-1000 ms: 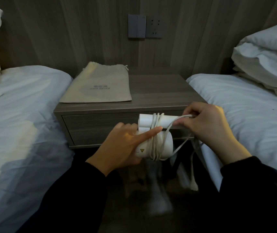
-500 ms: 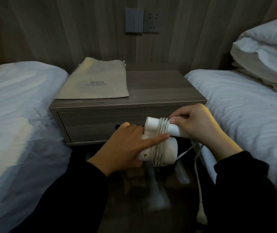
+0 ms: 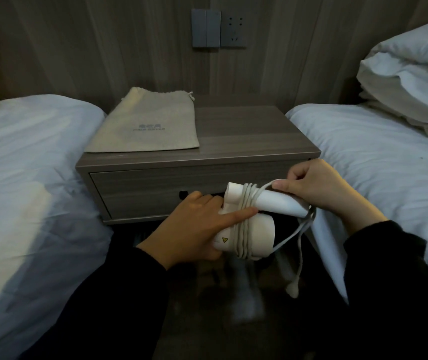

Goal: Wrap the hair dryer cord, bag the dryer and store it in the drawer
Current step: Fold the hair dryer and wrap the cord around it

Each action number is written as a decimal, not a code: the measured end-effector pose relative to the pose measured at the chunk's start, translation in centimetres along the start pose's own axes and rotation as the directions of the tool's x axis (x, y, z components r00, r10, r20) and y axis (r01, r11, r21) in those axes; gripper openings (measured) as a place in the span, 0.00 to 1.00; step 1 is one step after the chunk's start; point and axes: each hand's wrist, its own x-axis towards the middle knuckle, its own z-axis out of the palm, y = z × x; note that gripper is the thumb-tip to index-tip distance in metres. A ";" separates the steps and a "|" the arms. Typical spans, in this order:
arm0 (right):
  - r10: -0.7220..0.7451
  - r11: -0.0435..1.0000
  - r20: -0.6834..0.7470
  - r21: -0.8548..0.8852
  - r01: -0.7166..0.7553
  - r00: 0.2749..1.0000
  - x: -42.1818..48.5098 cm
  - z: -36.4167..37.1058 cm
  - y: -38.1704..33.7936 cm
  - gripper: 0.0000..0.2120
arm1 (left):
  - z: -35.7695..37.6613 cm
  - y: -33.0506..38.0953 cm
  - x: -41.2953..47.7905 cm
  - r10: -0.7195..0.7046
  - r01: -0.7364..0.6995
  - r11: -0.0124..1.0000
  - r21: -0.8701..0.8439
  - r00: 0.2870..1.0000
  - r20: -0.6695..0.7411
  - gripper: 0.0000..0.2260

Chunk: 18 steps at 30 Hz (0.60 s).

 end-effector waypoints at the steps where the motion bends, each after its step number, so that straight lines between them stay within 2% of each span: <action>1: -0.016 0.998 0.053 0.063 0.013 0.998 0.0 -0.4 0.3 0.19 | -0.1 -0.1 0.0 -0.003 0.003 1.000 -0.007 1.000 -0.005 0.38; 4: -0.058 0.972 0.189 0.236 0.012 0.980 0.1 -0.7 1.5 0.12 | -0.2 -0.2 -0.2 -0.022 0.022 0.997 -0.071 1.000 -0.006 0.35; 6: -0.061 0.958 0.228 0.288 -0.007 0.972 0.3 -0.4 2.2 0.10 | 0.0 -0.1 -0.3 -0.016 0.016 0.994 -0.110 1.000 0.005 0.34; 10: 0.034 0.894 0.144 0.437 -0.094 0.989 0.9 0.5 3.8 0.11 | 0.2 0.2 -0.3 -0.016 0.027 0.975 -0.223 0.999 0.049 0.37; 12: 0.113 0.802 0.137 0.572 -0.172 0.984 1.3 0.6 4.8 0.14 | -0.3 0.5 -0.2 -0.074 0.106 0.933 -0.344 0.992 0.105 0.38; 14: 0.169 0.597 0.213 0.755 -0.272 0.962 1.3 0.8 5.6 0.13 | -0.5 0.9 -0.1 -0.172 0.239 0.825 -0.511 0.969 0.176 0.41; 15: 0.154 0.500 0.281 0.805 -0.320 0.947 1.1 0.9 5.6 0.07 | -0.6 1.0 0.1 -0.216 0.307 0.738 -0.601 0.951 0.221 0.43; 16: 0.103 0.427 0.333 0.836 -0.344 0.937 1.0 1.1 5.5 0.09 | -0.7 1.1 0.2 -0.253 0.361 0.637 -0.681 0.932 0.258 0.45; 17: 0.048 0.400 0.369 0.844 -0.357 0.928 1.0 1.6 5.7 0.18 | -0.7 1.0 0.3 -0.285 0.396 0.540 -0.743 0.916 0.281 0.46; 18: 0.029 0.396 0.381 0.844 -0.361 0.924 1.0 2.1 5.6 0.23 | -0.7 0.9 0.3 -0.312 0.415 0.452 -0.789 0.903 0.297 0.47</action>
